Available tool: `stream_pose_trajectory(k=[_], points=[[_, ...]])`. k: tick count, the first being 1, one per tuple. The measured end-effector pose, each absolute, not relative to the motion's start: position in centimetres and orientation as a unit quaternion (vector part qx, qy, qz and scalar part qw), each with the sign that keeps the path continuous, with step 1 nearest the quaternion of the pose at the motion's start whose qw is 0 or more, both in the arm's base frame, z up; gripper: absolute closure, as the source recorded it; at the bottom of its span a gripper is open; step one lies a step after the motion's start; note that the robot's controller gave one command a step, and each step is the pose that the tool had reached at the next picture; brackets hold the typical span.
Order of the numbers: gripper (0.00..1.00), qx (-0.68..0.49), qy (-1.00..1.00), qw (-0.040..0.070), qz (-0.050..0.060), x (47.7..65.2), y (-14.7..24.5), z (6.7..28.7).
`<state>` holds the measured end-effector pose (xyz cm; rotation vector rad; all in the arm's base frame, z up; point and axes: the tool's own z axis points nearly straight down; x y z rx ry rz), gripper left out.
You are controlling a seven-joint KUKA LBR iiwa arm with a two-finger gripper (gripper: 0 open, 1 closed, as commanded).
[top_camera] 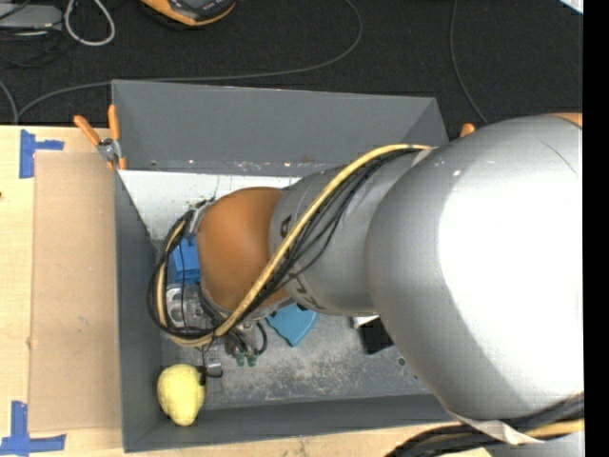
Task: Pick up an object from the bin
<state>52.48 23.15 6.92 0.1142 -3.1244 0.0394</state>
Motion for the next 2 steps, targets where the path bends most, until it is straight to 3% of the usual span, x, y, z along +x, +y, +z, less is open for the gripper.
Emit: stream_pose_trajectory(k=[1,2], points=[[0.00,0.034,-0.999,0.000,0.001,47.6,24.4,13.6],[0.00,0.220,-0.975,0.005,0.008,47.5,24.5,10.0]])
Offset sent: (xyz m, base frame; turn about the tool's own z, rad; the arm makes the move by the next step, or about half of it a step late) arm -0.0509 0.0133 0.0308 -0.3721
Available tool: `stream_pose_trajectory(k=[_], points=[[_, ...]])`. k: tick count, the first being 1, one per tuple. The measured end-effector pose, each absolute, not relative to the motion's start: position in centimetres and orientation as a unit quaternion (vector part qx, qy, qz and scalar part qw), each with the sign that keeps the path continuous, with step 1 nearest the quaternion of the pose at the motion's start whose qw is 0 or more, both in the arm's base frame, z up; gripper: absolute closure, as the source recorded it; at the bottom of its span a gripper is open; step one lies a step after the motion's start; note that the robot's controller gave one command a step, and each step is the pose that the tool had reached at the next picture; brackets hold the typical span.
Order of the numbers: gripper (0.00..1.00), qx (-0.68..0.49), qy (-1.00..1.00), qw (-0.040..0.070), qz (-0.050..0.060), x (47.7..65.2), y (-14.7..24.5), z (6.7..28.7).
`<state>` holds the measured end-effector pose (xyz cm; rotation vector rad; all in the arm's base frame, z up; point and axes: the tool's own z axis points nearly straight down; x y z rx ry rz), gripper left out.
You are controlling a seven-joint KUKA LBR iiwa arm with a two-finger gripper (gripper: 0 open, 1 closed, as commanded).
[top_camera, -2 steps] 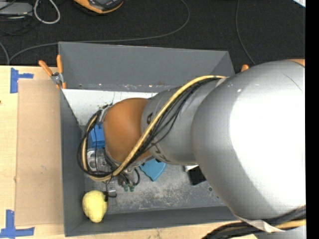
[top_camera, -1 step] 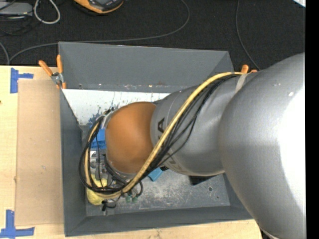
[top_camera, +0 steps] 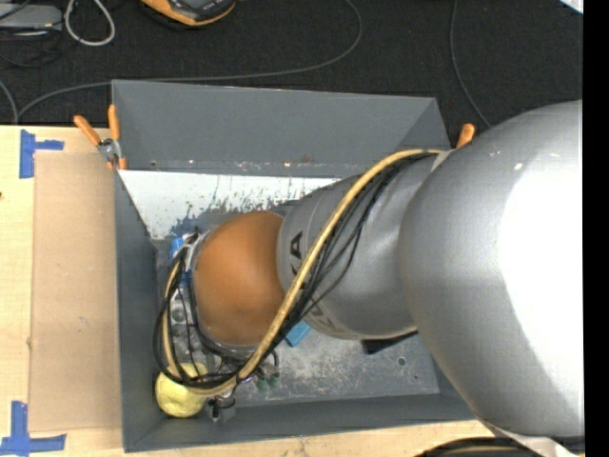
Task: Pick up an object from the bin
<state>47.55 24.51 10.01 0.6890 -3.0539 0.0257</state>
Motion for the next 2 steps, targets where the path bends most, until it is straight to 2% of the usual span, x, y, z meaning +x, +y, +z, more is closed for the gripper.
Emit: stream_pose_trajectory(k=[1,2], points=[[0.00,0.020,-1.000,-0.004,0.000,47.67,24.45,7.15],[1.00,0.298,-0.954,-0.002,0.006,47.77,24.78,7.26]])
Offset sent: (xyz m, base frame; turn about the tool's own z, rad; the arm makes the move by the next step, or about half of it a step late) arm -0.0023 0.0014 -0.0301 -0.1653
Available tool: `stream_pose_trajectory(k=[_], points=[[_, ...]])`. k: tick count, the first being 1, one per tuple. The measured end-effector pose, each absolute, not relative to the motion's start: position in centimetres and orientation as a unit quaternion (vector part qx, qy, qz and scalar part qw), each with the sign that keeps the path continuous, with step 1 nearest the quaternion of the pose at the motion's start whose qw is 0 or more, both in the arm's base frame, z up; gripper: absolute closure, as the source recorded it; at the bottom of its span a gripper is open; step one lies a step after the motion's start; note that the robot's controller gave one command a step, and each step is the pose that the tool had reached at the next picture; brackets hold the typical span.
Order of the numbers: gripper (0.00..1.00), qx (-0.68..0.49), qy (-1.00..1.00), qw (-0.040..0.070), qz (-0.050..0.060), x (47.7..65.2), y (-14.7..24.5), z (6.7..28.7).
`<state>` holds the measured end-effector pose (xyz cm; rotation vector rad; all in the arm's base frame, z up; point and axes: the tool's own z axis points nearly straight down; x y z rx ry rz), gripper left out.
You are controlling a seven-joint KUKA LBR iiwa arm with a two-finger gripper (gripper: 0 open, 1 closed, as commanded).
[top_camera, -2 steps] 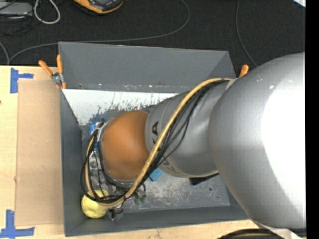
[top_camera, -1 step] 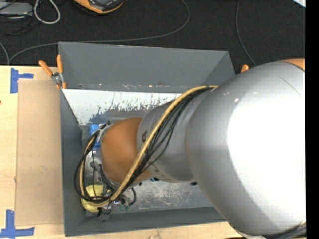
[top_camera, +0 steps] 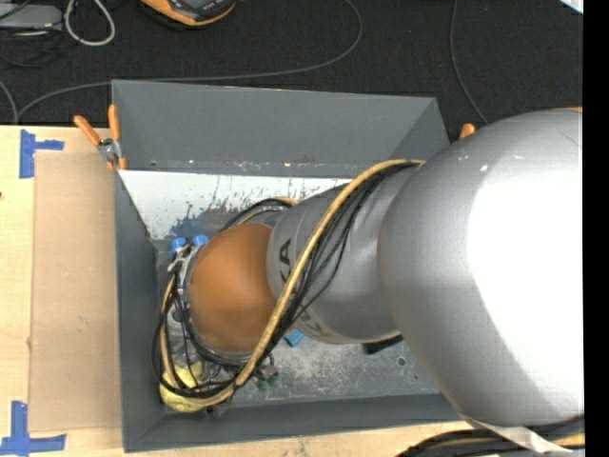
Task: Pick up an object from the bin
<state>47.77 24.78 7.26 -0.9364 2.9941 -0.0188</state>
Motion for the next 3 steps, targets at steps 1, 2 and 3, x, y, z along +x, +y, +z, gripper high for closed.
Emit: stream_pose_trajectory(k=[1,2,3], points=[[1.00,-0.298,0.955,0.002,-0.006,47.8,24.8,7.3],[1.00,-0.297,0.955,-0.005,-0.007,47.4,24.6,8.6],[1.00,-0.297,0.955,-0.003,-0.007,47.5,24.7,11.7]])
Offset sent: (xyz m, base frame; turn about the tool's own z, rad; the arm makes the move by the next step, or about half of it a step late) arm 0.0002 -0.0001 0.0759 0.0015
